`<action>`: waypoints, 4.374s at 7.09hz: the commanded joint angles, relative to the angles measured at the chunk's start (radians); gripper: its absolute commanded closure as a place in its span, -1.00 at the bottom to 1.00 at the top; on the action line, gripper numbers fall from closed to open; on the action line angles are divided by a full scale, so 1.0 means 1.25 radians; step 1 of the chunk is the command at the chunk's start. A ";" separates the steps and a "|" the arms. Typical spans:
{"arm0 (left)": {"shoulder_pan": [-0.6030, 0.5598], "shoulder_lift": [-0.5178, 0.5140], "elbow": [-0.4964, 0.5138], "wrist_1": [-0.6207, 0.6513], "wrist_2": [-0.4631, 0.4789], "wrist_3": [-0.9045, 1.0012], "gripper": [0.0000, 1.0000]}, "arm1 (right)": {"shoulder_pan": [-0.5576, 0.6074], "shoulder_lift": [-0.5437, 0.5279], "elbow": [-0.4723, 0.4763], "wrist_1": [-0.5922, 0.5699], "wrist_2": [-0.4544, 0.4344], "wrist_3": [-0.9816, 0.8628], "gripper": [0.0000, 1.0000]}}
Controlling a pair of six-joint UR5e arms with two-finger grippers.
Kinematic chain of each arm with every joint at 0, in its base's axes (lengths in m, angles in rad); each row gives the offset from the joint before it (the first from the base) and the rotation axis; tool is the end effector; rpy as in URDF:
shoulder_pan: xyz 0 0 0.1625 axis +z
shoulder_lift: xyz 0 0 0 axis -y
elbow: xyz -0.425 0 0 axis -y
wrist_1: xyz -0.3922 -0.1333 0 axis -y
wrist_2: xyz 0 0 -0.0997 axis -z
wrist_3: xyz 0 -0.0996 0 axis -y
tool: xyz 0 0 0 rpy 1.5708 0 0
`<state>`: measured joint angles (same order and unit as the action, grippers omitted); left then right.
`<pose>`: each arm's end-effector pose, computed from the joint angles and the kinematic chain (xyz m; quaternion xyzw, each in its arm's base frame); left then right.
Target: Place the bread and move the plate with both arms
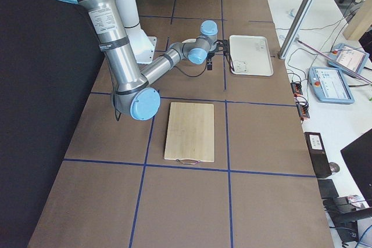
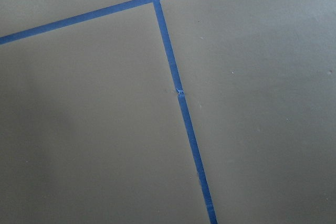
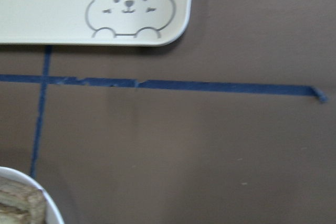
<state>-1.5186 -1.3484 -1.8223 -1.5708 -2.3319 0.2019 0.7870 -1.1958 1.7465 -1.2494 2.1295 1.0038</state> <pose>-0.0436 -0.4029 0.6348 0.0413 0.3693 0.1230 0.9202 -0.3798 -0.4950 0.3307 0.0595 -0.4730 -0.0201 0.8788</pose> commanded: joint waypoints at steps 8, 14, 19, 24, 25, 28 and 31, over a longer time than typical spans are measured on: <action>0.001 -0.190 0.139 -0.102 -0.080 -0.017 -1.00 | 0.600 -0.452 0.083 -0.352 0.166 -1.039 -0.99; 0.111 -0.191 0.127 -0.417 -0.332 -0.465 -1.00 | 0.606 -0.468 0.080 -0.350 0.172 -1.025 -0.99; 0.555 -0.278 0.119 -0.897 0.128 -1.221 -1.00 | 0.604 -0.468 0.078 -0.350 0.172 -1.018 -0.99; 0.908 -0.416 0.145 -0.958 0.552 -1.438 -1.00 | 0.604 -0.468 0.078 -0.350 0.172 -1.018 -0.99; 0.924 -0.429 0.161 -0.960 0.569 -1.468 -0.74 | 0.604 -0.468 0.078 -0.350 0.172 -1.018 -0.99; 0.925 -0.459 0.216 -0.982 0.570 -1.505 -0.50 | 0.604 -0.468 0.079 -0.350 0.172 -1.015 -0.99; 0.929 -0.474 0.248 -1.021 0.570 -1.590 -0.11 | 0.604 -0.468 0.079 -0.350 0.172 -1.015 -0.99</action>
<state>-0.3592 -1.9375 -1.5238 -2.8351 -1.6199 -1.7681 1.5416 -1.7810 1.8453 -1.6874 2.3439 -0.2654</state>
